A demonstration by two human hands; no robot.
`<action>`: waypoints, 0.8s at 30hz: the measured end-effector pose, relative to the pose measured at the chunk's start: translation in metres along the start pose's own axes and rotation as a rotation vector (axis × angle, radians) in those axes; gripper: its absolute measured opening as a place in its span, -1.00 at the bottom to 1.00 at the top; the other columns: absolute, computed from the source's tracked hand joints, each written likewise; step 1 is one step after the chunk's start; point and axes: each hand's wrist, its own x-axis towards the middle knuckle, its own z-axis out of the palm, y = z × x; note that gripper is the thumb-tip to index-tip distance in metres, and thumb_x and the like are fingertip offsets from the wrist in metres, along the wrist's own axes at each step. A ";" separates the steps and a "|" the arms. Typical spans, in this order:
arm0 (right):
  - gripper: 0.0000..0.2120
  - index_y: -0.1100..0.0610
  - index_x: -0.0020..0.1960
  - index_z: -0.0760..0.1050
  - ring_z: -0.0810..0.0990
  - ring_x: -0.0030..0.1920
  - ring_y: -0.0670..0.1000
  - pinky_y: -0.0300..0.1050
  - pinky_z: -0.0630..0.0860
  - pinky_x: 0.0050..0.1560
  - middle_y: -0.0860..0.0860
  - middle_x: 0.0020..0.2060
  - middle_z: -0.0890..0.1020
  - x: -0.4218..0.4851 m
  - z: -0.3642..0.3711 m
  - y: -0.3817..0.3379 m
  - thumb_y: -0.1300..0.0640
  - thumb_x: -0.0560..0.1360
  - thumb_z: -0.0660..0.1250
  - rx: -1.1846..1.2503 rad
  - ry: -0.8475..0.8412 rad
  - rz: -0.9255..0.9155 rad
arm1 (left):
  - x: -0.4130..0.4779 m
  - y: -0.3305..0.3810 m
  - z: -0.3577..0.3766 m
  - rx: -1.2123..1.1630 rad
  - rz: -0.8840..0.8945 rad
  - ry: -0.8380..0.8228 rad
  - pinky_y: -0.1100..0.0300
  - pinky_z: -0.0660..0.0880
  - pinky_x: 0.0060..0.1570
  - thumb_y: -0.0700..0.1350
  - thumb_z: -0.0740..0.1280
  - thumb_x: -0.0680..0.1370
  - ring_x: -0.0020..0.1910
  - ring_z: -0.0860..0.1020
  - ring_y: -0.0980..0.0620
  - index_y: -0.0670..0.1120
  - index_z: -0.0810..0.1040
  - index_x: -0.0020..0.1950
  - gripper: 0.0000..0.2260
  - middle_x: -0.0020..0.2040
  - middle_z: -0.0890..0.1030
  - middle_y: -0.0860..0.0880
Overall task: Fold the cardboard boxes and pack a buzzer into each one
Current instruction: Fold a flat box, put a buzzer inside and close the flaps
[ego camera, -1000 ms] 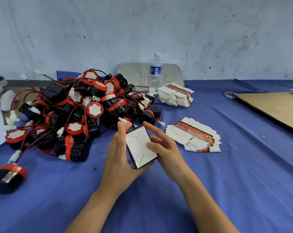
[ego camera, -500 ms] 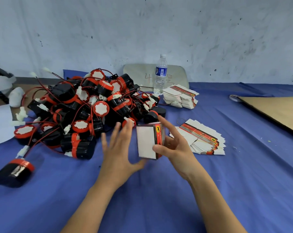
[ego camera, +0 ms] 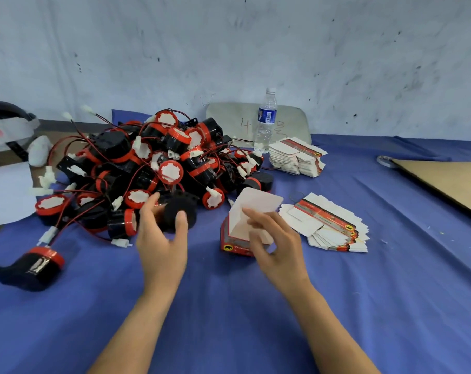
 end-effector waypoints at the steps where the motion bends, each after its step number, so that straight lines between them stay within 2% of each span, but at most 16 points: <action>1: -0.67 -0.03 0.25 0.52 0.56 -0.13 -0.12 -0.36 0.45 -0.06 -0.03 -0.14 0.59 0.000 0.000 -0.001 0.18 0.51 0.28 0.083 0.032 0.028 | -0.003 0.005 0.000 -0.080 0.105 -0.020 0.31 0.39 0.22 -0.13 0.34 0.55 0.22 0.48 0.19 -0.05 0.27 0.48 -0.48 0.22 0.49 0.18; 3: -0.65 -0.11 0.26 0.50 0.56 -0.25 -0.11 -0.27 0.49 -0.20 -0.03 -0.18 0.63 0.000 0.001 -0.007 -0.02 0.48 0.32 0.347 0.026 0.183 | -0.013 0.011 0.003 -0.097 0.323 -0.151 0.38 0.32 0.30 -0.17 0.38 0.50 0.35 0.40 0.24 -0.10 0.25 0.49 -0.41 0.31 0.44 0.27; 4: -0.59 -0.11 0.28 0.49 0.54 -0.30 -0.11 -0.26 0.48 -0.28 -0.01 -0.17 0.64 0.000 0.002 -0.008 -0.06 0.44 0.35 0.484 0.010 0.266 | -0.018 0.013 0.006 -0.045 0.430 -0.239 0.39 0.27 0.33 -0.20 0.39 0.47 0.39 0.34 0.26 -0.06 0.26 0.47 -0.40 0.35 0.39 0.28; 6: -0.55 -0.09 0.28 0.49 0.54 -0.36 -0.15 -0.31 0.46 -0.35 -0.04 -0.13 0.66 0.001 0.002 -0.009 0.02 0.41 0.45 0.628 0.025 0.352 | -0.026 0.015 0.016 0.072 0.638 -0.389 0.38 0.23 0.35 -0.29 0.39 0.42 0.40 0.27 0.28 0.08 0.25 0.45 -0.33 0.38 0.35 0.23; 8: -0.61 -0.06 0.24 0.54 0.58 -0.37 -0.13 -0.31 0.48 -0.34 -0.04 -0.11 0.67 0.003 0.001 -0.009 0.11 0.43 0.48 0.621 0.073 0.364 | -0.030 0.015 0.023 0.123 0.744 -0.467 0.35 0.21 0.39 -0.35 0.35 0.39 0.43 0.20 0.29 0.13 0.19 0.47 -0.25 0.39 0.31 0.19; 10: -0.74 -0.02 0.13 0.60 0.54 -0.42 -0.09 -0.30 0.46 -0.39 -0.02 -0.17 0.68 0.005 -0.002 -0.008 0.23 0.50 0.39 0.570 0.145 0.365 | -0.032 0.014 0.026 0.103 0.702 -0.485 0.32 0.23 0.38 -0.28 0.38 0.40 0.45 0.18 0.29 0.18 0.13 0.50 -0.22 0.41 0.28 0.21; 13: -0.77 0.08 -0.02 0.60 0.52 -0.45 -0.10 -0.28 0.45 -0.43 -0.03 -0.35 0.66 0.007 -0.005 -0.005 0.36 0.57 0.25 0.518 0.240 0.388 | -0.029 0.013 0.022 0.005 0.423 -0.440 0.34 0.18 0.41 0.06 0.49 0.37 0.50 0.17 0.19 0.32 -0.07 0.52 -0.08 0.52 0.21 0.17; 15: -0.80 0.15 -0.02 0.57 0.54 -0.44 -0.12 -0.30 0.46 -0.39 -0.06 -0.42 0.63 0.008 -0.004 -0.005 0.37 0.58 0.22 0.518 0.233 0.404 | -0.025 0.010 0.021 -0.011 0.313 -0.481 0.31 0.11 0.45 0.23 0.51 0.30 0.53 0.09 0.18 0.33 -0.15 0.51 0.02 0.56 0.12 0.14; 17: -0.82 0.16 -0.01 0.55 0.54 -0.43 -0.14 -0.33 0.46 -0.38 -0.08 -0.44 0.62 0.007 -0.003 -0.005 0.36 0.59 0.22 0.515 0.218 0.415 | -0.024 0.007 0.022 -0.043 0.227 -0.568 0.21 0.14 0.46 0.26 0.54 0.24 0.54 0.06 0.20 0.28 -0.13 0.50 0.07 0.57 0.09 0.14; 19: -0.82 0.16 -0.01 0.55 0.56 -0.40 -0.14 -0.32 0.47 -0.35 -0.08 -0.42 0.62 0.007 -0.002 -0.006 0.37 0.58 0.22 0.510 0.205 0.411 | -0.025 0.004 0.022 -0.086 0.149 -0.601 0.25 0.17 0.45 0.26 0.53 0.21 0.52 0.05 0.28 0.25 0.02 0.47 -0.02 0.56 0.06 0.19; 21: -0.83 0.17 -0.01 0.53 0.58 -0.37 -0.13 -0.32 0.48 -0.33 -0.07 -0.39 0.64 0.007 -0.002 -0.006 0.38 0.58 0.22 0.513 0.181 0.410 | -0.026 0.004 0.023 -0.070 0.147 -0.600 0.33 0.20 0.41 0.31 0.50 0.20 0.49 0.07 0.33 0.26 0.27 0.36 -0.22 0.56 0.04 0.21; 24: -0.84 0.13 -0.03 0.53 0.60 -0.33 -0.10 -0.28 0.50 -0.31 -0.05 -0.34 0.66 0.007 -0.002 -0.006 0.36 0.56 0.27 0.464 0.168 0.431 | -0.029 0.006 0.023 -0.043 0.215 -0.620 0.38 0.22 0.34 0.29 0.42 0.26 0.50 0.12 0.25 0.29 0.43 0.14 -0.52 0.56 0.03 0.21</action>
